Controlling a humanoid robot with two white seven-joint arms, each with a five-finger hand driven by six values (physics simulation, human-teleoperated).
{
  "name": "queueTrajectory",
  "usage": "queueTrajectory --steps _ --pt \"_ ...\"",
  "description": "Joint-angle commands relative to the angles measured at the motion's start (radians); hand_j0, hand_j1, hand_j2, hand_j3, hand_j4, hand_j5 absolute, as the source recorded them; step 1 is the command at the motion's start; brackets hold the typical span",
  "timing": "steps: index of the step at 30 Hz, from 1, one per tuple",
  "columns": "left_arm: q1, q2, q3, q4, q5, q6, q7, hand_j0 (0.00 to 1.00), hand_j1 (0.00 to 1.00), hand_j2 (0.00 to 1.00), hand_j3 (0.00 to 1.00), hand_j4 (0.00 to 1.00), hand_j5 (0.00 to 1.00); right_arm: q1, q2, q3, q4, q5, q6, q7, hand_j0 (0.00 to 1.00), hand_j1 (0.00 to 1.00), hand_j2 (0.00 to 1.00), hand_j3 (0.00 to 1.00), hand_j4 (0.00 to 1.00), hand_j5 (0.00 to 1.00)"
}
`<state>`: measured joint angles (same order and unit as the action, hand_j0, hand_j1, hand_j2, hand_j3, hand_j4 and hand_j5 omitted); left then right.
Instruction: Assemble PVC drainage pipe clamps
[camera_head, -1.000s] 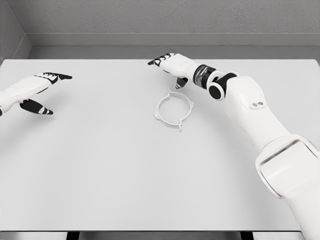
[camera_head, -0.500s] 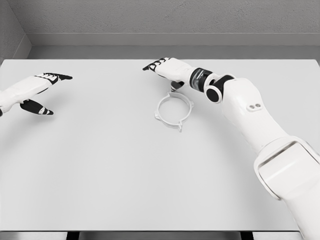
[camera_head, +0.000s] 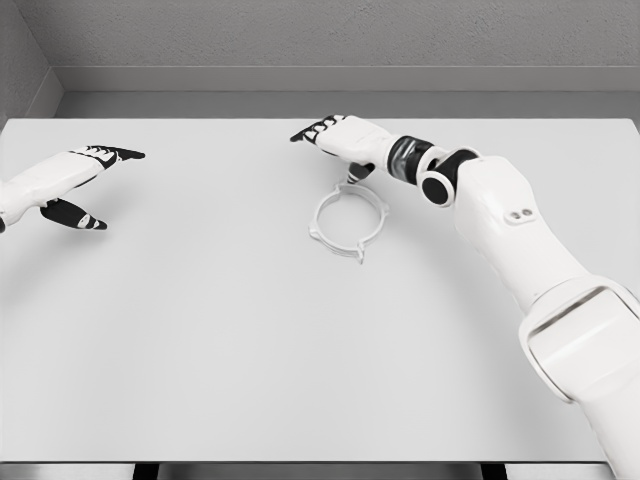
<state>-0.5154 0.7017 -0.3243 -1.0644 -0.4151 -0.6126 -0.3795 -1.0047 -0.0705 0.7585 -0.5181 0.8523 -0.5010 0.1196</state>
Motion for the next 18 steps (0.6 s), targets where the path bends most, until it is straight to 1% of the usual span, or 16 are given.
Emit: queueTrajectory --steps 1,7,11,18 --pt "0.0 0.001 0.001 0.0 0.007 0.002 0.001 1.0 1.0 1.0 1.0 1.0 1.0 0.0 -0.002 -0.004 -0.003 -0.004 -0.001 0.002 1.0 1.0 1.0 1.0 1.0 1.0" --pt "0.0 0.001 0.001 0.0 0.007 0.002 0.001 1.0 1.0 1.0 1.0 1.0 1.0 -0.002 0.001 0.001 -0.007 -0.004 -0.025 0.003 1.0 1.0 1.0 1.0 1.0 1.0" --pt "0.0 0.001 0.001 0.001 0.006 0.002 0.001 1.0 1.0 1.0 1.0 1.0 1.0 -0.003 0.001 0.001 -0.019 -0.004 -0.033 0.005 1.0 1.0 1.0 1.0 1.0 1.0" --pt "0.0 0.001 0.001 0.0 0.007 0.002 0.001 1.0 1.0 1.0 1.0 1.0 1.0 -0.002 0.0 0.002 -0.019 -0.004 -0.04 0.005 1.0 1.0 1.0 1.0 1.0 1.0"
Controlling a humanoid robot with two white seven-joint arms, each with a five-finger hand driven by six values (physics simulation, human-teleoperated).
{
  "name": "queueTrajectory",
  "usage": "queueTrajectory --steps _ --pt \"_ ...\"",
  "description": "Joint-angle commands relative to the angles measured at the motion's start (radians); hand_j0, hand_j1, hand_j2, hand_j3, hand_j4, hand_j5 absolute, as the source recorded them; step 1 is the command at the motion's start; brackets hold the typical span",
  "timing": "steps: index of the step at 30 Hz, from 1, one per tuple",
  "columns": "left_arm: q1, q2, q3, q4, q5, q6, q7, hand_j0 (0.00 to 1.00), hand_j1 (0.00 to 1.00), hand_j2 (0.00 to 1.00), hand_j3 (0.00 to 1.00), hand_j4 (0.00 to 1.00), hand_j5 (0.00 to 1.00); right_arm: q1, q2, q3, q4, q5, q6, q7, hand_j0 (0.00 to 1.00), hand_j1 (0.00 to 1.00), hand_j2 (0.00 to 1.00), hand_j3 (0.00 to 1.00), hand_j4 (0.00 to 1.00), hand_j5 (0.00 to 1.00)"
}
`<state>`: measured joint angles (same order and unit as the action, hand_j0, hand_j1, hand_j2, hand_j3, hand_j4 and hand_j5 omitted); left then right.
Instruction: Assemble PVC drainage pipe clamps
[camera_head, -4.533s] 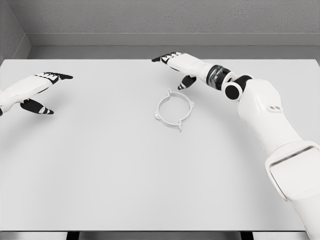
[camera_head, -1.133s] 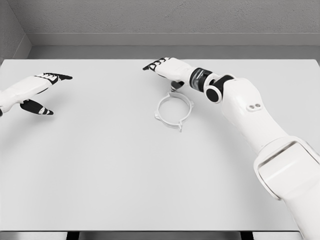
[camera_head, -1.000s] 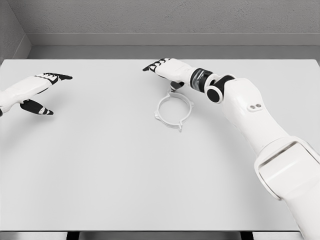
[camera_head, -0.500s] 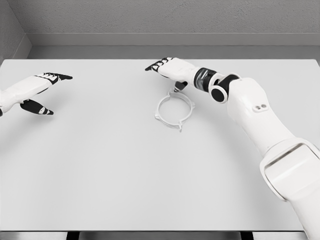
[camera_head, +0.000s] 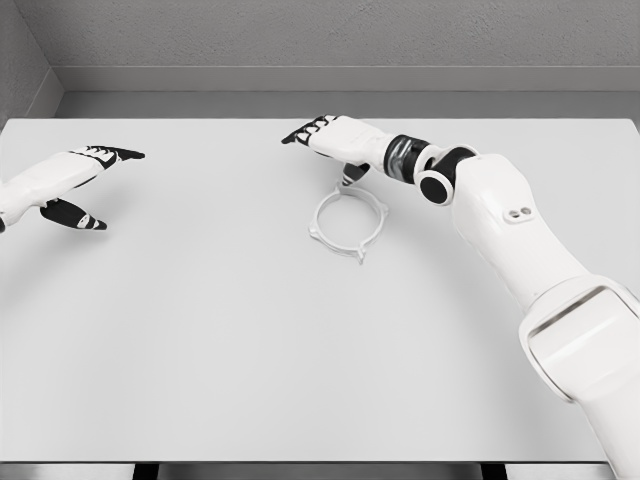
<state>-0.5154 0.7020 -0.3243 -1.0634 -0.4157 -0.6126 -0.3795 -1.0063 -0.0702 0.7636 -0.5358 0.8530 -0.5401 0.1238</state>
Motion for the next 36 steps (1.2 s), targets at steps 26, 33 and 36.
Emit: queueTrajectory --steps 26,33,36 --pt "0.0 0.002 0.001 0.0 0.008 0.002 0.001 1.0 1.0 1.0 1.0 1.0 1.0 0.018 -0.056 -0.007 -0.004 -0.008 -0.054 0.014 1.0 1.0 1.0 1.0 1.0 1.0" --pt "0.0 0.002 0.001 0.0 0.008 0.002 0.001 1.0 1.0 1.0 1.0 1.0 1.0 0.026 -0.062 -0.01 -0.047 -0.009 -0.071 0.031 1.0 1.0 1.0 1.0 1.0 1.0" --pt "0.0 0.002 0.001 0.0 0.006 0.002 0.001 1.0 1.0 1.0 1.0 1.0 1.0 0.026 -0.062 -0.012 -0.047 -0.011 -0.071 0.031 1.0 1.0 1.0 1.0 1.0 1.0"
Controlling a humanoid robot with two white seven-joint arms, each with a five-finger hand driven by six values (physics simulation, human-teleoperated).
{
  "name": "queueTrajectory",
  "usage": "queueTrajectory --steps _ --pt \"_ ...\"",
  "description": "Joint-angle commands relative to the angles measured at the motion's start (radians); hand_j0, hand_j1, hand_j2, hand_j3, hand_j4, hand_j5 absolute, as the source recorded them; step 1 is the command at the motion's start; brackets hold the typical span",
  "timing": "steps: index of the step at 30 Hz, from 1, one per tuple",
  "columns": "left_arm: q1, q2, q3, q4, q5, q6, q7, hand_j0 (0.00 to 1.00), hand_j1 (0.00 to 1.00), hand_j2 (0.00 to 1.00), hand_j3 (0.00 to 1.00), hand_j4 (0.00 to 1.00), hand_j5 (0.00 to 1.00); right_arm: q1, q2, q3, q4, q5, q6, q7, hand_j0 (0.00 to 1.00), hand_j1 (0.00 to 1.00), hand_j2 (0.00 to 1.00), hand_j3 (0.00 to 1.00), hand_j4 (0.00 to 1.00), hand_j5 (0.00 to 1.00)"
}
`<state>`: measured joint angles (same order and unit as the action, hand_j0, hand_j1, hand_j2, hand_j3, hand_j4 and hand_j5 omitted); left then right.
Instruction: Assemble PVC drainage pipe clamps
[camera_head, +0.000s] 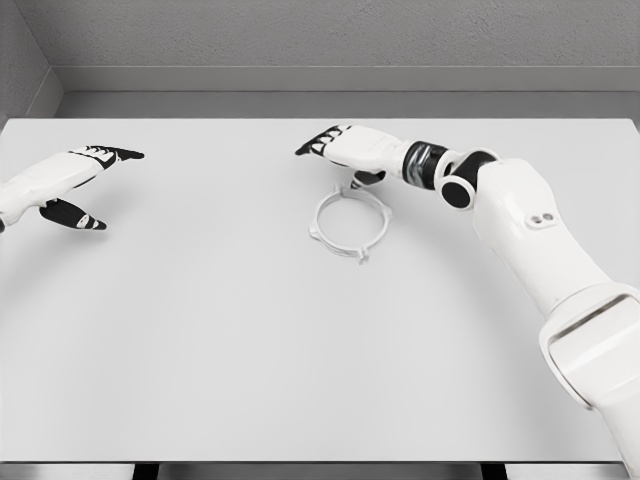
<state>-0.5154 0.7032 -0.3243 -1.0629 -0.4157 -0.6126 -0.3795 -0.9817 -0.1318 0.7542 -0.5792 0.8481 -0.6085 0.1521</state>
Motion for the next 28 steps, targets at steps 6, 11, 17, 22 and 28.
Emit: queueTrajectory --steps 6,11,17,22,28 --pt "0.0 0.001 0.001 0.0 0.008 0.002 0.001 1.0 1.0 1.0 1.0 1.0 1.0 -0.014 -0.011 -0.127 0.007 -0.006 0.035 -0.008 1.0 1.0 1.0 1.0 1.0 1.0" --pt "0.0 0.001 0.001 0.0 0.006 0.002 0.001 1.0 1.0 1.0 1.0 1.0 1.0 0.024 -0.135 -0.536 -0.017 -0.052 -0.002 0.093 1.0 1.0 1.0 1.0 1.0 1.0" --pt "0.0 -0.001 0.001 0.012 0.009 0.002 0.004 1.0 1.0 1.0 1.0 1.0 1.0 0.463 -0.534 -0.806 -0.732 -0.748 -0.002 0.368 1.0 1.0 1.0 1.0 1.0 1.0" --pt "-0.002 0.001 -0.001 0.014 0.009 0.002 0.004 1.0 1.0 1.0 1.0 1.0 1.0 0.627 -0.635 -0.909 -0.836 -0.965 -0.002 0.369 1.0 1.0 1.0 1.0 1.0 1.0" --pt "-0.002 0.001 0.001 0.012 0.009 0.002 0.004 1.0 1.0 1.0 1.0 1.0 1.0 0.943 -0.569 -0.908 -1.045 -0.867 -0.002 0.371 1.0 1.0 1.0 1.0 1.0 1.0"
